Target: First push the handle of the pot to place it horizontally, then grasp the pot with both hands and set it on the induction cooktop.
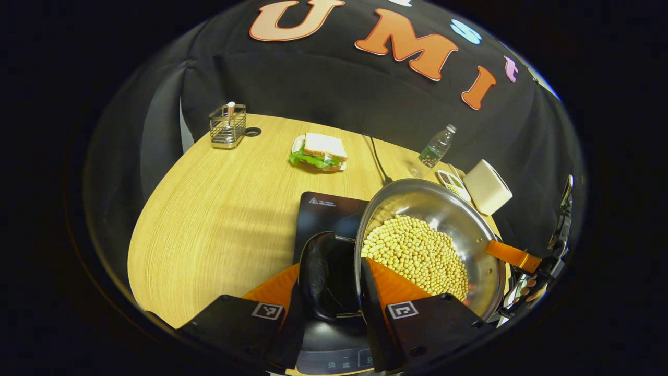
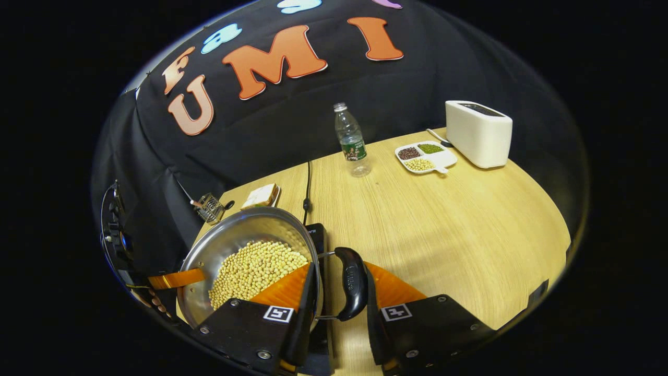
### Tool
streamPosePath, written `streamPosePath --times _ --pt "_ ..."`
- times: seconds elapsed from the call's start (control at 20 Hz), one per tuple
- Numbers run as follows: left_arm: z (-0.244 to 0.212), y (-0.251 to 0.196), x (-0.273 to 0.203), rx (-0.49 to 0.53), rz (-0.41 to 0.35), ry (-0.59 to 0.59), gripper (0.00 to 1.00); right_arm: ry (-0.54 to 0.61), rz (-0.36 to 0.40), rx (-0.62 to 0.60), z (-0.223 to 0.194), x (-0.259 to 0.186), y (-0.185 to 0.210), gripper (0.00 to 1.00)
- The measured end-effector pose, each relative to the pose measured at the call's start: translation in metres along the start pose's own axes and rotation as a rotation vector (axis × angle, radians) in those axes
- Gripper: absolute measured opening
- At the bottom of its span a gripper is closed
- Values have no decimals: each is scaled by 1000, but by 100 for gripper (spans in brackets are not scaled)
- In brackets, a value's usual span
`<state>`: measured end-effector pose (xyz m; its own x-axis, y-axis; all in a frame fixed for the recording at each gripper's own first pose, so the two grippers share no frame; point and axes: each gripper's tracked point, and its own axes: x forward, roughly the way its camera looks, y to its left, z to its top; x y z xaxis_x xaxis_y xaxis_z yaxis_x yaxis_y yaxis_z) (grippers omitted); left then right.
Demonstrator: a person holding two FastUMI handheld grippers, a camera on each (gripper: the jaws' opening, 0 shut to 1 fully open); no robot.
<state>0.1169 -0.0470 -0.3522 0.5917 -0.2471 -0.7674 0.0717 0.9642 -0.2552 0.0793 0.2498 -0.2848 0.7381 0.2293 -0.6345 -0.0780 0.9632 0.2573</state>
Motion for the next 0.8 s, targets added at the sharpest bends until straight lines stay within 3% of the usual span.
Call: streamPosePath --times 0.5,0.6,0.75,0.8 --pt "-1 25 17 -14 13 -5 59 13 11 -11 -8 11 15 47" --pt "-1 26 15 5 19 -6 60 32 16 -17 -13 13 13 51" --pt "19 43 -3 54 112 -98 73 -32 40 -18 6 4 15 59" --pt "24 44 -12 49 128 -135 94 -57 43 -12 14 -3 13 63"
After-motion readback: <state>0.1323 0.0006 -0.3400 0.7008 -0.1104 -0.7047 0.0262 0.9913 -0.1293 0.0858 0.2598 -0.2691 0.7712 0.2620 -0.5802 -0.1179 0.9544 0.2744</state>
